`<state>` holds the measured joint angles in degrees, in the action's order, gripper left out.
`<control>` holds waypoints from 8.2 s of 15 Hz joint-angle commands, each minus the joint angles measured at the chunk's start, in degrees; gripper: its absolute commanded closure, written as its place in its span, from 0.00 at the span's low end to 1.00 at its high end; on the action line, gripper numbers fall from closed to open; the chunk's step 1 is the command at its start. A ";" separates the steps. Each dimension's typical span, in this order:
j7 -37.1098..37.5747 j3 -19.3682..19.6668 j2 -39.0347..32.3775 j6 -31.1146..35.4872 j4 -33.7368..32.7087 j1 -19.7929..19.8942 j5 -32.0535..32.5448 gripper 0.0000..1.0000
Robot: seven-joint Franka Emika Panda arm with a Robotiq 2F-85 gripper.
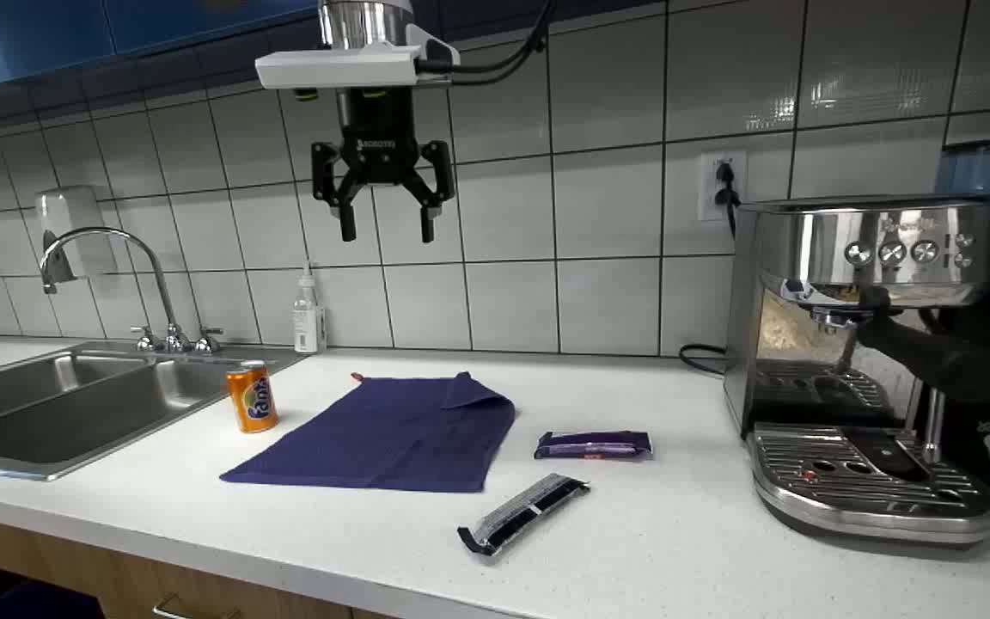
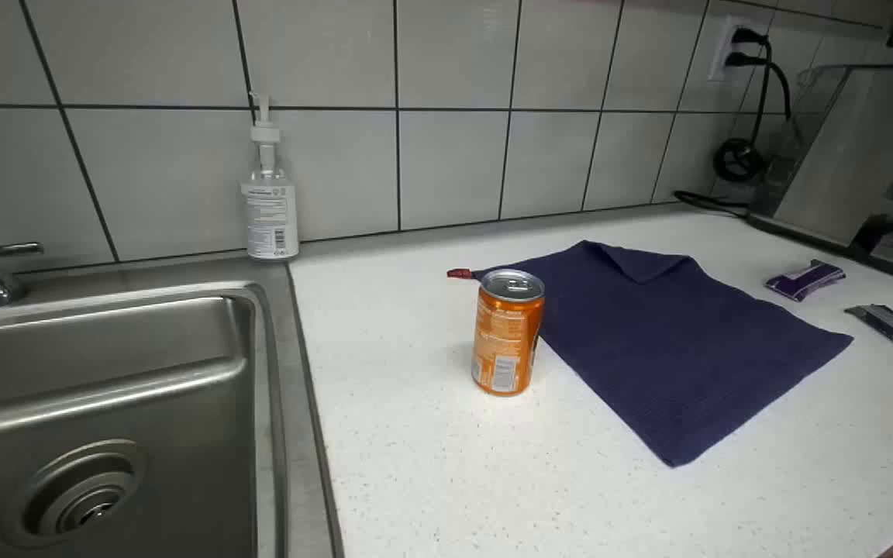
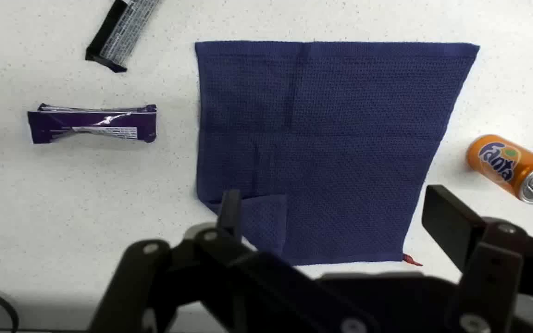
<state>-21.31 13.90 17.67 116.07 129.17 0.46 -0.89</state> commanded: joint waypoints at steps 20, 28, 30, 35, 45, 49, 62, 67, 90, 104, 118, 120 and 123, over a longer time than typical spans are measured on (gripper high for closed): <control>-1.83 -4.30 0.97 3.50 10.75 -0.19 -1.78 0.00; -1.24 -3.81 -5.61 10.20 12.25 -0.18 -7.72 0.00; -1.14 -3.75 -8.40 11.74 11.47 -0.07 -10.28 0.00; -0.77 -4.00 -16.31 14.82 7.78 1.11 -16.22 0.00; 1.84 -5.53 -29.62 15.99 -3.62 6.18 -21.91 0.00; 3.89 -6.54 -33.92 15.67 -8.17 7.65 -22.11 0.00; 4.55 -7.79 -36.13 15.98 -9.82 9.02 -21.83 0.00; 7.79 -8.23 -40.19 15.28 -14.07 10.67 -24.21 0.00; 18.28 -10.61 -49.59 18.31 -25.33 12.99 -27.90 0.00; 19.28 -11.72 -50.65 22.65 -25.02 12.71 -27.49 0.00; 18.99 -12.00 -50.62 24.13 -24.55 12.92 -27.33 0.88; 19.05 -11.95 -50.72 24.00 -24.75 13.03 -27.34 0.97; 19.03 -11.88 -50.58 23.94 -24.71 13.23 -27.33 0.99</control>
<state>-3.41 3.12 -32.55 139.80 105.50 12.31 -28.28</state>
